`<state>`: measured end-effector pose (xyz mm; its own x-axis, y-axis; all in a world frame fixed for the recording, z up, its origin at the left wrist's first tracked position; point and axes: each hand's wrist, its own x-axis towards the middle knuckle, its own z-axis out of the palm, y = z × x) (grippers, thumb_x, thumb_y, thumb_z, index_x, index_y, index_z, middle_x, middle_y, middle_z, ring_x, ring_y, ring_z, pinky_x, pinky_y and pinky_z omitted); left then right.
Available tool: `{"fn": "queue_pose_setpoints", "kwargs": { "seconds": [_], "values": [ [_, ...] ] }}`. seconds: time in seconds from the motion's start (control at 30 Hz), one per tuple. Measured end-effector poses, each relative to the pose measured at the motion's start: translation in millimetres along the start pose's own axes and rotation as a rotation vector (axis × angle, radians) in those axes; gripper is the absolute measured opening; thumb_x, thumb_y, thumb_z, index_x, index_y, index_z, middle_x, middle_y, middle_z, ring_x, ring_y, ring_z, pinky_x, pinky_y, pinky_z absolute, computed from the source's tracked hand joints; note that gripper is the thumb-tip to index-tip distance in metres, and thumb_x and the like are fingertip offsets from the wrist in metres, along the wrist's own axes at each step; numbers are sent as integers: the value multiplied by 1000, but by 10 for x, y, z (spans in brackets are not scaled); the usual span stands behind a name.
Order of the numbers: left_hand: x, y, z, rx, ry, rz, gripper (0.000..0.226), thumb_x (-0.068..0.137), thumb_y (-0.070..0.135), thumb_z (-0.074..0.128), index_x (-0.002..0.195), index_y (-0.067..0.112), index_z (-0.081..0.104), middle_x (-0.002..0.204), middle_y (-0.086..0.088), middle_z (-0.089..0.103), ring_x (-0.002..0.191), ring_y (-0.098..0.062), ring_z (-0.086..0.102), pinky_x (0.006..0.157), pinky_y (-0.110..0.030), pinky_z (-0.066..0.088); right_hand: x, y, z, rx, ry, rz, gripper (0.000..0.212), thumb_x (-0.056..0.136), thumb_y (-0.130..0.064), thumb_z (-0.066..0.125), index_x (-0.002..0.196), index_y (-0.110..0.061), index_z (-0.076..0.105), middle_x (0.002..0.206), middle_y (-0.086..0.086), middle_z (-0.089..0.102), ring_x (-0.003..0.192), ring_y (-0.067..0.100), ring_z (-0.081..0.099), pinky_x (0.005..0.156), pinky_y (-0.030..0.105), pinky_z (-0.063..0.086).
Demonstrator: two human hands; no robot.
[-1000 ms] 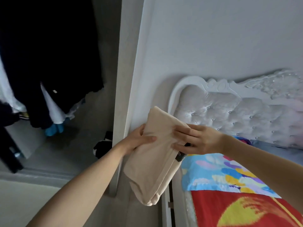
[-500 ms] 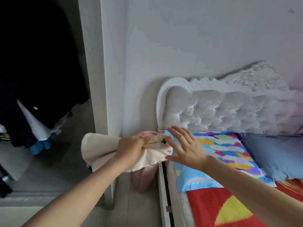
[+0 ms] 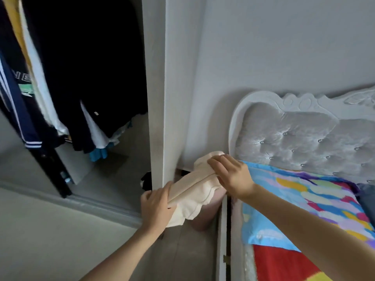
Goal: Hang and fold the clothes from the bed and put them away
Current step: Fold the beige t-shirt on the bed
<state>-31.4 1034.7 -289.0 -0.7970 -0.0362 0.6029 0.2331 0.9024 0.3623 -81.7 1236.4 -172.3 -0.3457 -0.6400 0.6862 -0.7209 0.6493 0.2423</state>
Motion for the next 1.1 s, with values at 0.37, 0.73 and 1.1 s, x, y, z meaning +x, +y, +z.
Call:
{"fn": "queue_pose_setpoints", "kwargs": {
  "seconds": [0.37, 0.73, 1.1],
  "values": [
    [175, -769, -507, 455, 284, 430, 40, 89, 2, 41, 72, 15, 74, 68, -1, 66, 56, -21, 62, 53, -30, 49, -318, 52, 848, 77, 36, -310, 13, 90, 1, 40, 91, -8, 49, 76, 9, 69, 58, 23, 63, 48, 26, 49],
    [-230, -2375, -907, 587, 203, 361, 12, 88, 9, 47, 92, 18, 54, 74, -1, 66, 58, -22, 60, 61, -33, 35, 528, -1077, 1936, 185, -43, -369, 17, 89, 1, 36, 92, -12, 46, 72, 3, 69, 51, 16, 60, 40, 21, 43],
    [92, -4149, -1051, 397, 68, 414, 5, 77, 16, 61, 82, 17, 60, 65, 0, 64, 52, -21, 59, 59, -32, 29, 1271, -2083, 2884, 159, -234, -236, 20, 95, -8, 28, 99, -11, 47, 69, 1, 68, 50, 17, 59, 41, 20, 43]
  ]
}}
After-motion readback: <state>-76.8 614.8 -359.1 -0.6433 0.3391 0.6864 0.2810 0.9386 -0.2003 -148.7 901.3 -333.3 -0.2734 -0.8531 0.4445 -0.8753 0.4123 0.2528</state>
